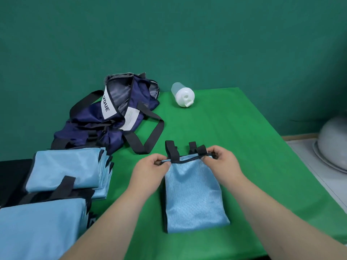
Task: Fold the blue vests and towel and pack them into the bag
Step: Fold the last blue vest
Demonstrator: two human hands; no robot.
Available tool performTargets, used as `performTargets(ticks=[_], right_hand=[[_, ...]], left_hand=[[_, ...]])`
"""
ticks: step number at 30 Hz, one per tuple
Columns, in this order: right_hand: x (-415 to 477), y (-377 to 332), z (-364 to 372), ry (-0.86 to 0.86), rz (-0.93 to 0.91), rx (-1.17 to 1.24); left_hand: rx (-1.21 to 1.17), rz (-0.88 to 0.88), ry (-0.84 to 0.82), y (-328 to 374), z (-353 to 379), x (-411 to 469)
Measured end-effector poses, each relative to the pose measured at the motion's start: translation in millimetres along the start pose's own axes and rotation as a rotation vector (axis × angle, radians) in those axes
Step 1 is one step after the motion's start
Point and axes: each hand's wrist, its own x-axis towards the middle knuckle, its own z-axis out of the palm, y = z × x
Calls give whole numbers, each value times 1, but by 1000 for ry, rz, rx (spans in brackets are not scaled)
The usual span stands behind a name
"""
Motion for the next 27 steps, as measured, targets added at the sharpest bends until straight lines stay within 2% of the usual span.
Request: performTargets(ticks=[4,7,10,13,15,19,24,27], right_hand=[[37,12,11,39,22,-248],[42,20,14,95,-17,-475],[16,23,13,159,-120,-503],[-13,32,20,156,-399,-572],[-17,41,28,56,-561,-678],[0,51,27,-189,-500,-975],[10,57,22,-276,-472,-1037],[12,59,22,-298,-422,-1037]], left_hand=[[44,-42,-25,-11,13,39],[157,20,67,-22,16,43],[201,246,138,-26,18,13],[391,561,5,-39,33,-14],[599,672,-101,-55,45,-12],[897,563,-263,-64,46,13],[878,483,-411,-55,38,32],[841,468,-403,-57,39,34]])
